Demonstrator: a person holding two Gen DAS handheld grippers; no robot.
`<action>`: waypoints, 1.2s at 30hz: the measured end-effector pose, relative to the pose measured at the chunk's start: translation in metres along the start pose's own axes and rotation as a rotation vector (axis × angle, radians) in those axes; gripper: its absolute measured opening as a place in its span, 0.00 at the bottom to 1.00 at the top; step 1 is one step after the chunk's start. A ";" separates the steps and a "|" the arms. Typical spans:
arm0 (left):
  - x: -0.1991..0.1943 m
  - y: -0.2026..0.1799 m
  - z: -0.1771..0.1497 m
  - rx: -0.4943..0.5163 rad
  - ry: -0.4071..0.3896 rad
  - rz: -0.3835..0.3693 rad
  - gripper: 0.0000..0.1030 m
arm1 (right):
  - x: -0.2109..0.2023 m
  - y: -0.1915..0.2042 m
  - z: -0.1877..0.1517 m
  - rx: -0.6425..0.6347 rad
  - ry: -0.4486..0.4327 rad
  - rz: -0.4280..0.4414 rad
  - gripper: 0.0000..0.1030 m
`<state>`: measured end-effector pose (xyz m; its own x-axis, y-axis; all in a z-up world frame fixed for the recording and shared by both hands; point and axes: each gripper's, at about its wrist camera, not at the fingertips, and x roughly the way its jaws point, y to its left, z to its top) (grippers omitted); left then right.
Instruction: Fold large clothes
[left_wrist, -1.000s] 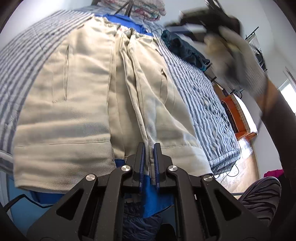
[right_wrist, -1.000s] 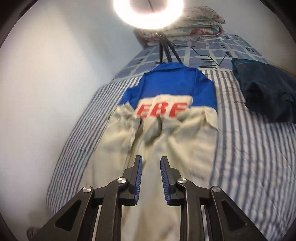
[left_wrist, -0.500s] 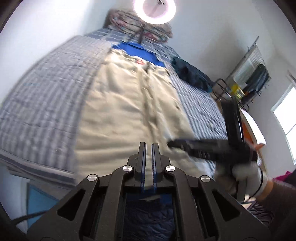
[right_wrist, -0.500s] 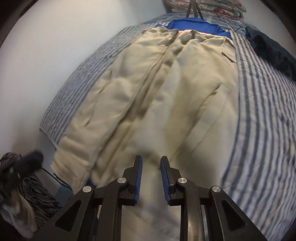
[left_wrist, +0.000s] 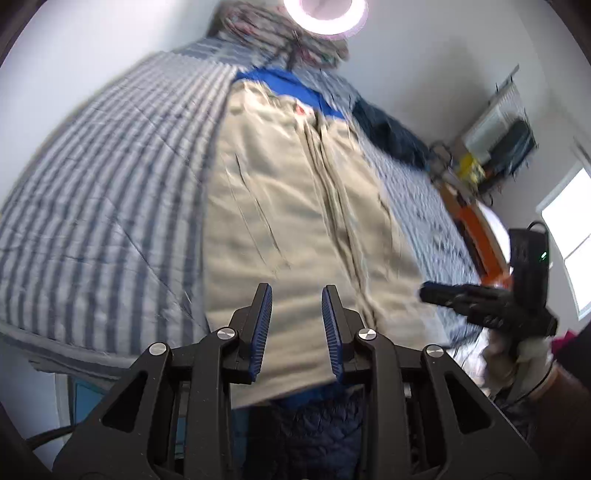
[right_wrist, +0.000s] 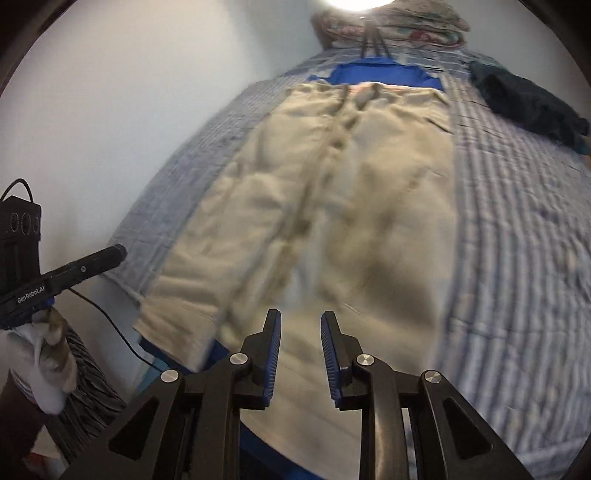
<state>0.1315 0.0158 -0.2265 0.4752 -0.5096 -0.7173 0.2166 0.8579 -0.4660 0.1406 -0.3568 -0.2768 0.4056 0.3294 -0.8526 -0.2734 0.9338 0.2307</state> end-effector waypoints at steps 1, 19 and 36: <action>0.007 0.000 -0.005 0.007 0.024 -0.002 0.26 | -0.002 -0.008 -0.010 0.023 0.032 -0.001 0.25; 0.007 0.014 -0.011 -0.014 0.028 0.022 0.26 | -0.003 -0.058 0.027 0.064 -0.091 -0.126 0.24; 0.021 0.036 0.009 -0.032 0.104 0.062 0.57 | 0.005 -0.086 0.009 0.164 -0.004 -0.072 0.63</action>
<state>0.1568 0.0363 -0.2542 0.3953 -0.4609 -0.7945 0.1614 0.8864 -0.4339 0.1744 -0.4340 -0.2969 0.4222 0.2609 -0.8681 -0.0978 0.9652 0.2425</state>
